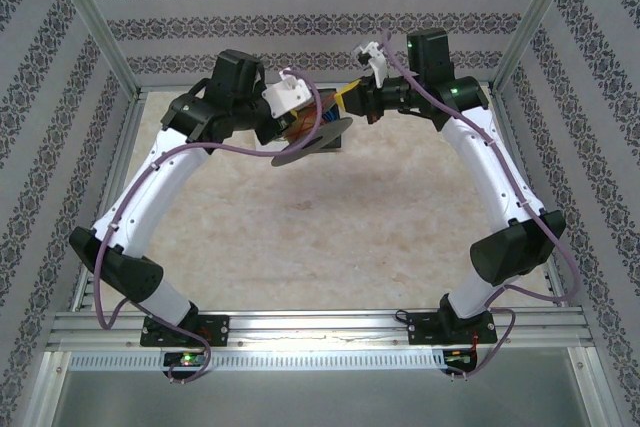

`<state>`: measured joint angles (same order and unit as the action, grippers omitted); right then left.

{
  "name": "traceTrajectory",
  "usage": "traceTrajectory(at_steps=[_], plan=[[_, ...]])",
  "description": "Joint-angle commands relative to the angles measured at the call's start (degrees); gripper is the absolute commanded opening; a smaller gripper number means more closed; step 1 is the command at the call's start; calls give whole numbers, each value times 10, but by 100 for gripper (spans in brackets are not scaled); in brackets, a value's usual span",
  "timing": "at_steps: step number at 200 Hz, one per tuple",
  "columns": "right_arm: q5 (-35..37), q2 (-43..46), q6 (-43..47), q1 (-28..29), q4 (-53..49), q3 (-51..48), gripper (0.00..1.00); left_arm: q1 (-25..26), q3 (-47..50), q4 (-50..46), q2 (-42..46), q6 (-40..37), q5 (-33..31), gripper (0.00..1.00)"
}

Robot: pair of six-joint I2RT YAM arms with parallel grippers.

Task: Wrap the cables

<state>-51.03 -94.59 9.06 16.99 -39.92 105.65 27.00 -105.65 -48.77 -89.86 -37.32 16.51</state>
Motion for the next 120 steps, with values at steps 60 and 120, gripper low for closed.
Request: traceTrajectory(at_steps=[60, 120], plan=[[-123, -3, 39, -48, 54, -47, 0, -25, 39, -5, 74, -71, 108, 0], [-166, -18, 63, -60, 34, -68, 0, -38, 40, 40, 71, -45, 155, 0]])
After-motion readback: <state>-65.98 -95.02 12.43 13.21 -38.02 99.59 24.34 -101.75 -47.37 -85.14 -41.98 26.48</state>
